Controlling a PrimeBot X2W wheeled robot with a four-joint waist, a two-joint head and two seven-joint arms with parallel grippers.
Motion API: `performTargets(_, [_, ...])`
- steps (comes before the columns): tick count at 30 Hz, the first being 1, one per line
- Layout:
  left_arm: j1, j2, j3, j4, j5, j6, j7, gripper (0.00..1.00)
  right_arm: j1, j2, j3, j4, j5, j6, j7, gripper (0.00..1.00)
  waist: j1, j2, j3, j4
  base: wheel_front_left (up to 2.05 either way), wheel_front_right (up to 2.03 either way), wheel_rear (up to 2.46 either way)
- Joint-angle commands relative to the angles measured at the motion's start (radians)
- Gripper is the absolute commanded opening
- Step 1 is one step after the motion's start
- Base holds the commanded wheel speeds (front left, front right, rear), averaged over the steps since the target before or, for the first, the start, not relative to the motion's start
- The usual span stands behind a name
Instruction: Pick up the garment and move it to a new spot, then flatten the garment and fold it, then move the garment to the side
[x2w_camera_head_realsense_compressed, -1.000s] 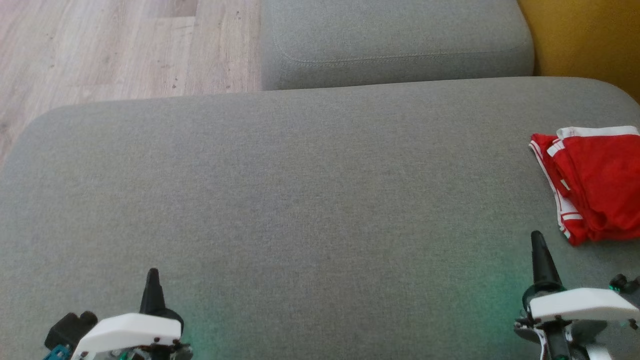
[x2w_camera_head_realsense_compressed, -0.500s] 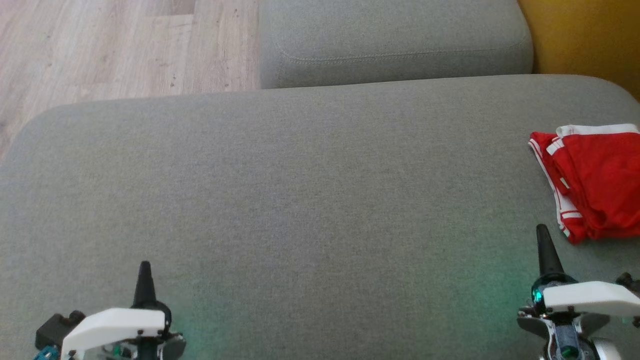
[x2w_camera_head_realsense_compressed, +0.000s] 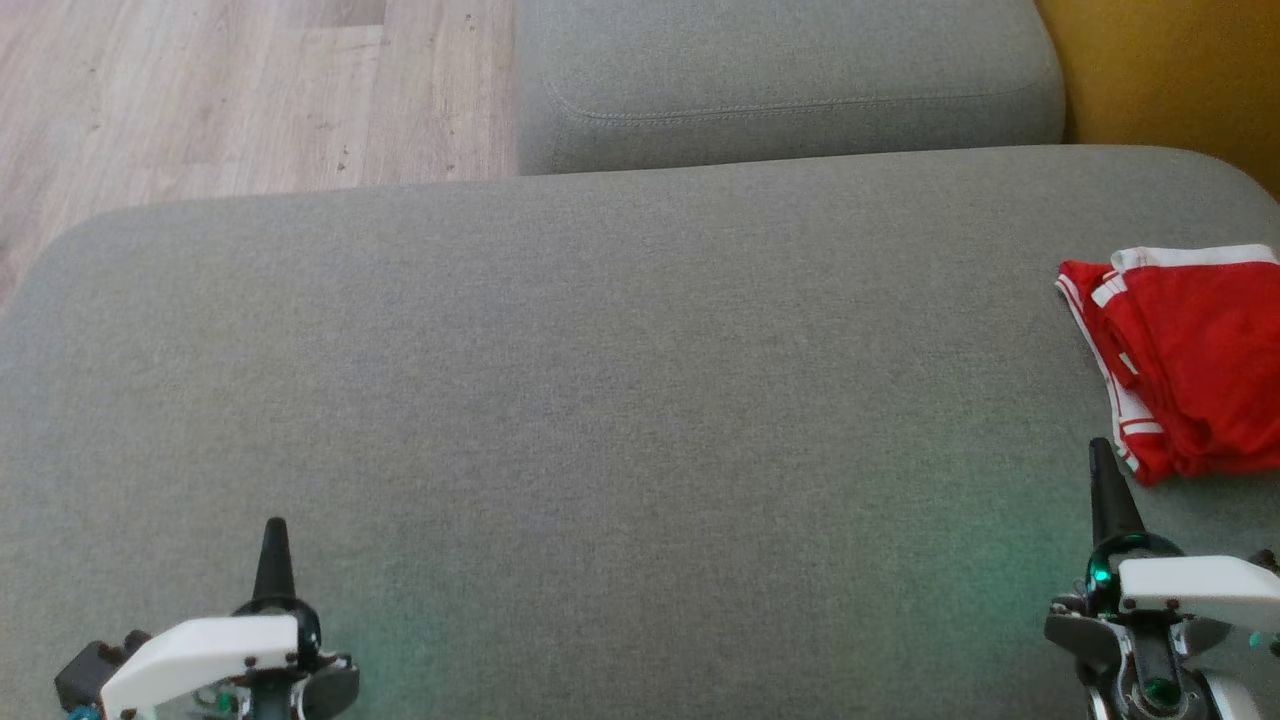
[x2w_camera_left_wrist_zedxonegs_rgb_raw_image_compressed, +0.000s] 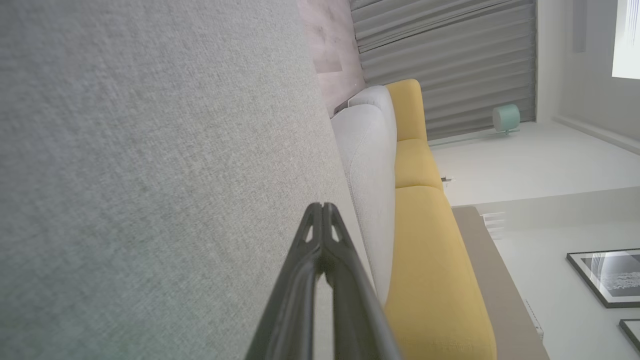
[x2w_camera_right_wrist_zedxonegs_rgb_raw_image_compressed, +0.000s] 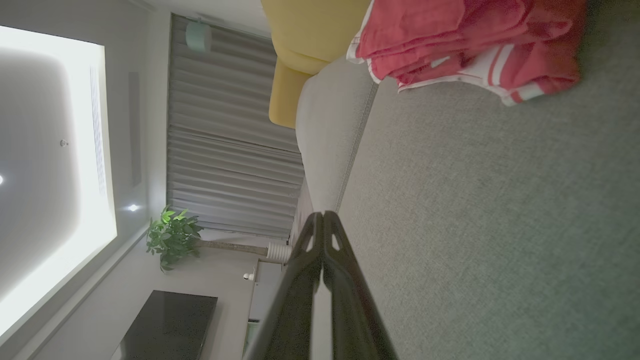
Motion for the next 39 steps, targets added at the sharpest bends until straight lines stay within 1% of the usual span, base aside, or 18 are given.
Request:
performTargets(1, [-0.063, 0.003, 0.044, -0.036, -0.025, -0.014, 0.011, 0.0, -0.055, -0.022, 0.012, -0.029, 0.037, 0.007, 0.01, 0.0, 0.0, 0.0, 0.0, 0.0, 0.0, 0.0, 0.0])
performTargets(23, [-0.085, -0.028, 0.141, -0.041, -0.193, -0.078, 0.072, 0.0, -0.089, -0.021, -0.014, -0.017, 0.285, 0.008, 0.043, 0.0, 0.0, 0.0, 0.006, -0.006, 0.0, 0.0, 0.0])
performTargets(39, [-0.085, -0.029, 0.143, -0.041, -0.192, -0.078, 0.074, 0.0, -0.089, -0.017, -0.02, -0.016, 0.28, 0.008, 0.047, 0.0, 0.0, 0.0, 0.006, -0.006, 0.0, 0.0, 0.0])
